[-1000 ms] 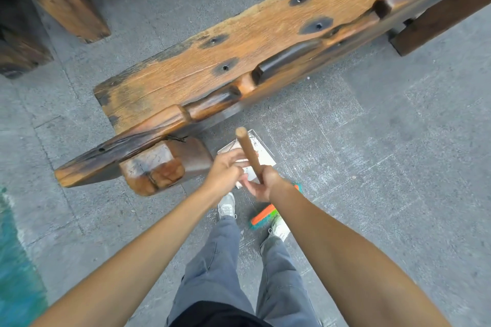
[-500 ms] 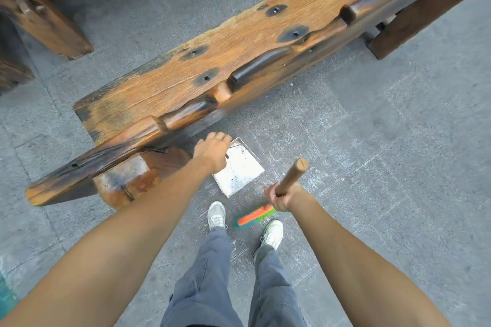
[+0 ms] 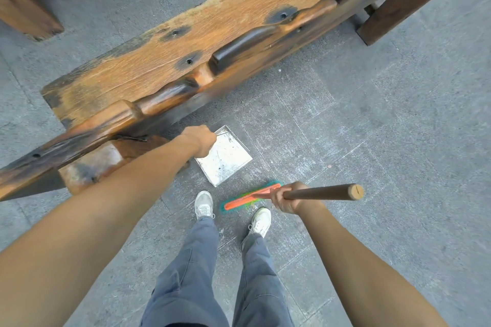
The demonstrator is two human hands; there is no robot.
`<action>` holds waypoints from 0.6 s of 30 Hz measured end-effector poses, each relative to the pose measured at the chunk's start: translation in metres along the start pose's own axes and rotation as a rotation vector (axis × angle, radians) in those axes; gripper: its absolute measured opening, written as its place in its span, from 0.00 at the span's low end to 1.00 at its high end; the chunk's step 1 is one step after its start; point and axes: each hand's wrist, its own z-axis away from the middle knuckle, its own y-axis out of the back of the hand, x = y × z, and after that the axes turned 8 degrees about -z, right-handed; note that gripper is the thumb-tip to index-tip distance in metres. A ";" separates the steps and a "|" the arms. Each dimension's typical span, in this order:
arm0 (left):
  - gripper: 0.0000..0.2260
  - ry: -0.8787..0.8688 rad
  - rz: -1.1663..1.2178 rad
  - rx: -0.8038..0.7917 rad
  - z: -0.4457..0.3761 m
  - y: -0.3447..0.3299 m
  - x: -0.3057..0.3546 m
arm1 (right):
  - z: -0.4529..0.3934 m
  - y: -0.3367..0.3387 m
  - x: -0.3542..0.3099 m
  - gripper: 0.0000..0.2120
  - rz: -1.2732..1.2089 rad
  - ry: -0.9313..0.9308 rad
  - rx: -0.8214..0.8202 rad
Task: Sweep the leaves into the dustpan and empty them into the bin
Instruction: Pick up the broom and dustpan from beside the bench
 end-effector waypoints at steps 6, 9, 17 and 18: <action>0.09 -0.077 0.004 0.018 0.022 -0.010 0.001 | 0.005 0.007 -0.007 0.33 0.145 -0.064 -0.091; 0.13 -0.100 0.067 0.015 0.036 -0.015 0.005 | 0.008 0.016 -0.013 0.21 0.294 -0.037 -0.110; 0.09 0.008 0.400 0.120 0.107 -0.020 0.047 | 0.034 0.044 -0.020 0.11 1.253 0.526 0.156; 0.10 0.040 0.448 0.145 0.115 -0.021 0.053 | 0.036 0.050 -0.025 0.11 1.369 0.607 0.153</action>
